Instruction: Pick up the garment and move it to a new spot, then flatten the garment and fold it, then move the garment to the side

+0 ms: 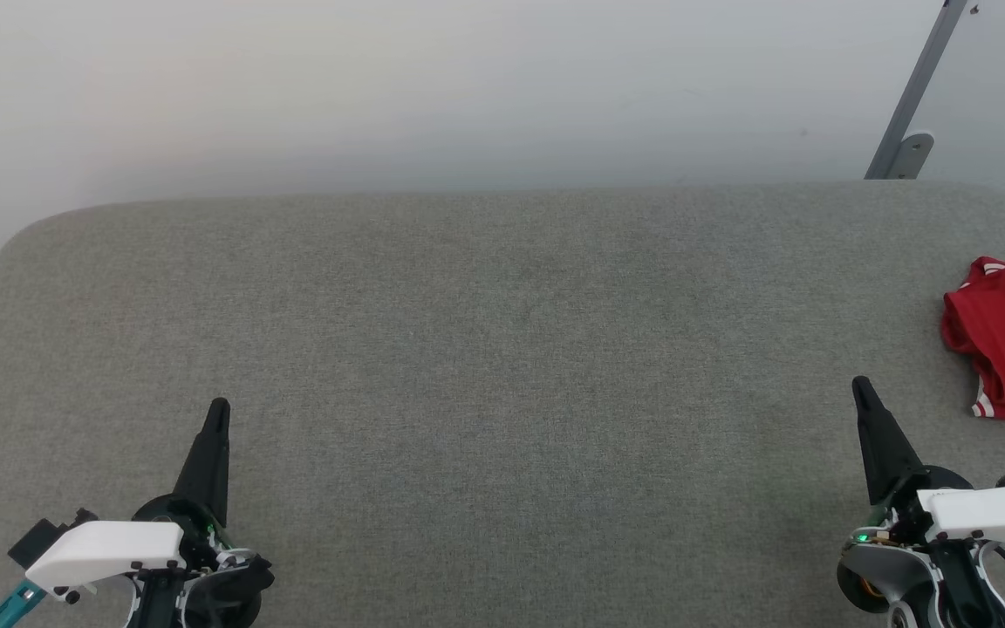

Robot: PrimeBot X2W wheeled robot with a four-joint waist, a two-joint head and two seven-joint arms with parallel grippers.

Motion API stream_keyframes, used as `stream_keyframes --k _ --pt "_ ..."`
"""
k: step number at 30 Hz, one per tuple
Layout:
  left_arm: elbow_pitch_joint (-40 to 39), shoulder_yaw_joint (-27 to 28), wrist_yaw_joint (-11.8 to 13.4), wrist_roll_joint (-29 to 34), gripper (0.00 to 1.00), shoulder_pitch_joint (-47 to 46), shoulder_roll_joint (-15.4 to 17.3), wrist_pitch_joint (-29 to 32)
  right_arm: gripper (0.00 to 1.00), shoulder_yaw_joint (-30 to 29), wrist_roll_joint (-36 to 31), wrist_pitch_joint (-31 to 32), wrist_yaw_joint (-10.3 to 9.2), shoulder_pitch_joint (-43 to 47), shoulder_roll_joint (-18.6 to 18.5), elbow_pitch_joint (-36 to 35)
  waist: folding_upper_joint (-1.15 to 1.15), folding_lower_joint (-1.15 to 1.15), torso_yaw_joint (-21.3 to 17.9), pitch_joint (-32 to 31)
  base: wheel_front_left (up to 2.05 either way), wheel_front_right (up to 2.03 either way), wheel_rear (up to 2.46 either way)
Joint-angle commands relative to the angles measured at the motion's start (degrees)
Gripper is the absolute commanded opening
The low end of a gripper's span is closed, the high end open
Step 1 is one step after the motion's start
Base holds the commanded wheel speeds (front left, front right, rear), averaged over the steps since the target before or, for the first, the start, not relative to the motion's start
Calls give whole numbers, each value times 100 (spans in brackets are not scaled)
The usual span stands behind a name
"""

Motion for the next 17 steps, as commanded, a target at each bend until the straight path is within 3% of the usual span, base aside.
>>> stream_keyframes --k 1,17 --pt "-1 17 -17 -6 0 -69 6 12 0 -2 24 6 -2 -27 11 11 0 0 0 0 0 0 0" --pt "-1 17 -17 -5 0 -69 6 11 0 0 24 6 -2 -27 11 11 0 0 0 0 0 0 0"
